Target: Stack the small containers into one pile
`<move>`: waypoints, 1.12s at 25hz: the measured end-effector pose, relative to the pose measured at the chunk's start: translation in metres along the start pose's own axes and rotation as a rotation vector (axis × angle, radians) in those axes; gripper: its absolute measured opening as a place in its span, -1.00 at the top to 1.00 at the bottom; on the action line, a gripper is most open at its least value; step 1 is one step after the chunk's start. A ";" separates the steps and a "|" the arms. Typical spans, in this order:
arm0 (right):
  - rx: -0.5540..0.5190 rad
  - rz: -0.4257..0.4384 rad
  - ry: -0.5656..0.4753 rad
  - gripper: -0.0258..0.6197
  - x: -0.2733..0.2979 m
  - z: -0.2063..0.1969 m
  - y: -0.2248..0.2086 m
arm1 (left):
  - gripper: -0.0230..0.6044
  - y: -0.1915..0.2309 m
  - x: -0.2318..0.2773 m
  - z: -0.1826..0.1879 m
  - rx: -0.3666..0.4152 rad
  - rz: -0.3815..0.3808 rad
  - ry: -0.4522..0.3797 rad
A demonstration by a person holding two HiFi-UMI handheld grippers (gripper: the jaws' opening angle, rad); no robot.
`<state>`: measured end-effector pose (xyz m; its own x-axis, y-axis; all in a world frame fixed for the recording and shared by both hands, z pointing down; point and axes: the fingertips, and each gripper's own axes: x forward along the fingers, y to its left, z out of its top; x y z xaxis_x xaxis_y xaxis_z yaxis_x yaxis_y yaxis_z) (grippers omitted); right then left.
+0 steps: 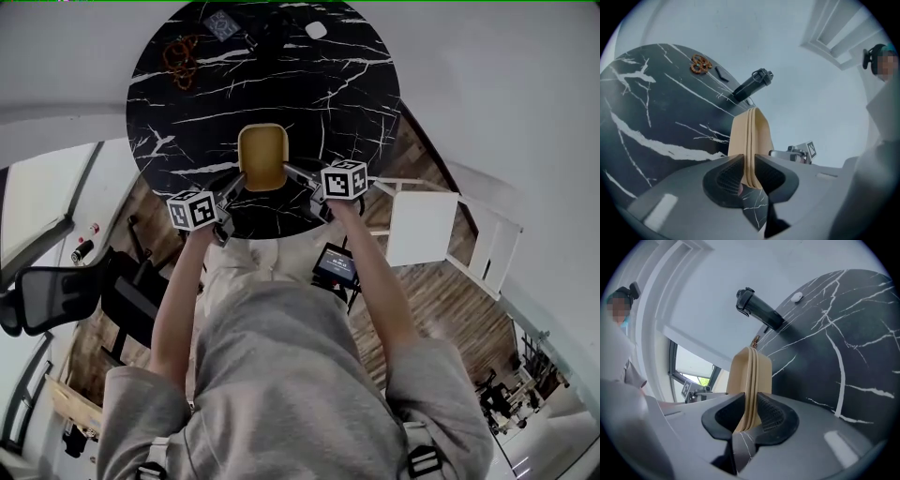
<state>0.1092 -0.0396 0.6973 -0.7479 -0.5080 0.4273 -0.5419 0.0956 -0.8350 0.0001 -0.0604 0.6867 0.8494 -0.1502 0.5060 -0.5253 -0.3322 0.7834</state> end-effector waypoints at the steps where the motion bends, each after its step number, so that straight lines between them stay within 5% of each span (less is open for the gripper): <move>1: 0.004 -0.001 0.006 0.62 0.001 -0.005 -0.001 | 0.76 0.003 -0.001 -0.007 -0.015 0.010 0.003; 7: 0.024 0.011 0.034 0.54 0.005 -0.024 0.002 | 0.75 0.018 -0.003 -0.028 -0.112 0.051 -0.032; 13: -0.035 -0.004 0.052 0.47 -0.010 -0.031 0.005 | 0.70 0.014 -0.006 -0.031 -0.032 0.071 -0.013; 19: -0.149 -0.044 -0.064 0.40 -0.040 -0.003 0.019 | 0.70 0.012 -0.031 -0.026 0.025 0.159 -0.069; 23: -0.326 -0.084 -0.176 0.40 -0.067 0.031 0.054 | 0.72 -0.013 -0.053 -0.012 0.132 0.209 -0.149; 28: -0.527 -0.101 -0.327 0.45 -0.098 0.070 0.117 | 0.84 -0.080 -0.086 0.033 0.413 0.264 -0.345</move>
<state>0.1459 -0.0387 0.5332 -0.5726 -0.7640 0.2974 -0.7822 0.4006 -0.4771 -0.0296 -0.0519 0.5686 0.6962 -0.5479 0.4639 -0.7168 -0.5661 0.4072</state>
